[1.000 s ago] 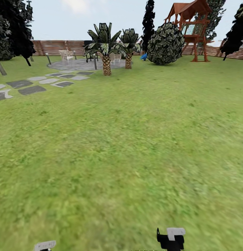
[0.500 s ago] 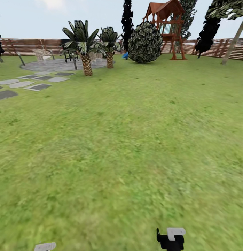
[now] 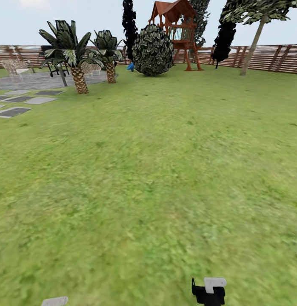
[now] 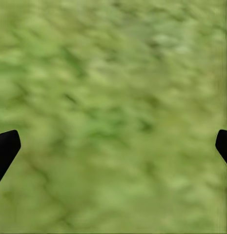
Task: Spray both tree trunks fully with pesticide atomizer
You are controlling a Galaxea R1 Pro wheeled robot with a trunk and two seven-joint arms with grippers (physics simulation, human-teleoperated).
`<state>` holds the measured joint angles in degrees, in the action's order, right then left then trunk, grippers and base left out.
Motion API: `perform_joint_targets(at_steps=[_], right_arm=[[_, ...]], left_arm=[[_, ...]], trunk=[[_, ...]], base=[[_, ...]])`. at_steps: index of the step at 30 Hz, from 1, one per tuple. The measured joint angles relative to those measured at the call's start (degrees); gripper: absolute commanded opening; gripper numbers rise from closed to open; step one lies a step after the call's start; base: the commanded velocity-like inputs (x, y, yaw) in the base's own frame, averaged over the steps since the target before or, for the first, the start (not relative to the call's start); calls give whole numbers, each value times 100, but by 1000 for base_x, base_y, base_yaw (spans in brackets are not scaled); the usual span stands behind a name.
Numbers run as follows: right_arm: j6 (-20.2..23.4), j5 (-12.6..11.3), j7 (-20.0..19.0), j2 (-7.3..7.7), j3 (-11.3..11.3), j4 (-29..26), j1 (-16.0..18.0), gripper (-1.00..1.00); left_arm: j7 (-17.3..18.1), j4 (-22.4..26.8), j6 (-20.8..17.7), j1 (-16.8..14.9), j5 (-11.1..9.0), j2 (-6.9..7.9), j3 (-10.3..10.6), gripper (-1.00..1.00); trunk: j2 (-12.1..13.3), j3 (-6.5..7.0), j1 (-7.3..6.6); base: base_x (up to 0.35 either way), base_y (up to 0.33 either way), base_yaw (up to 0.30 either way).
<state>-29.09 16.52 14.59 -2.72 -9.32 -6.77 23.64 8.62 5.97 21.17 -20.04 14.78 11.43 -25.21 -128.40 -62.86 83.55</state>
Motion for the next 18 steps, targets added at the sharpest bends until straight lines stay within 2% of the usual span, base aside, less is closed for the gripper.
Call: perform_joint_targets(at_steps=[18], right_arm=[[0, 0, 0, 0, 0, 0, 1, 100]], left_arm=[[2, 0, -2, 5, -1, 7, -1, -100]], trunk=[[0, -46, 0]], base=[[324, 0, -282]])
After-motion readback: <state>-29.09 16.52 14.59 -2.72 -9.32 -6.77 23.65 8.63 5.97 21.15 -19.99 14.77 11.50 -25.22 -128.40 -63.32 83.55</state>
